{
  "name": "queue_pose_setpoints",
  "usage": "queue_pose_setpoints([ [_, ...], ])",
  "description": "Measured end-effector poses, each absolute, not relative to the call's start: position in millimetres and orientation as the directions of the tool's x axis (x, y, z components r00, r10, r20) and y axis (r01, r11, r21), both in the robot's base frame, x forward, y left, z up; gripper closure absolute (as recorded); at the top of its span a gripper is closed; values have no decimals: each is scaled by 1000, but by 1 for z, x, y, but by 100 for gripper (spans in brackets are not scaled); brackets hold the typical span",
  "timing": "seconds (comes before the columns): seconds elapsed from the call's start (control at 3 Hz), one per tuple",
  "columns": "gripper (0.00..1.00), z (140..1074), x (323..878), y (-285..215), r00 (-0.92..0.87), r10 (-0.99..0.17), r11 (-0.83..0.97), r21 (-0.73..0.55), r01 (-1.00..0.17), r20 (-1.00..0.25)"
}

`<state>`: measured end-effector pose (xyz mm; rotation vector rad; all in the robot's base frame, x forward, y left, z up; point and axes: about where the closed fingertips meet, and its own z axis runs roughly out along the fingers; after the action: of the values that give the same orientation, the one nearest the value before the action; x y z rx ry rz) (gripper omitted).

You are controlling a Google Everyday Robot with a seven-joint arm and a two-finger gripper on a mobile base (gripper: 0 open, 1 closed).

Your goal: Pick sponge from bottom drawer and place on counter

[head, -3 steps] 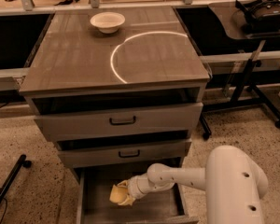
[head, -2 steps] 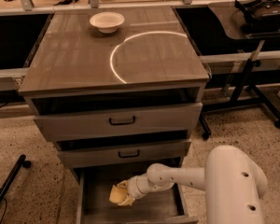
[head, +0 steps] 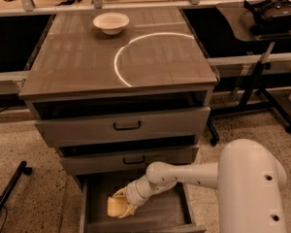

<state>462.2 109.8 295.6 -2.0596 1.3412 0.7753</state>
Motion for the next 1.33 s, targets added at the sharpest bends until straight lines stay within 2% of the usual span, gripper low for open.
queue_pose_setpoints([
  [0.67, 100, 401, 431, 119, 503, -530, -490, -238, -839, -683],
  [1.33, 100, 496, 418, 112, 614, -530, -497, -373, -784, -584],
])
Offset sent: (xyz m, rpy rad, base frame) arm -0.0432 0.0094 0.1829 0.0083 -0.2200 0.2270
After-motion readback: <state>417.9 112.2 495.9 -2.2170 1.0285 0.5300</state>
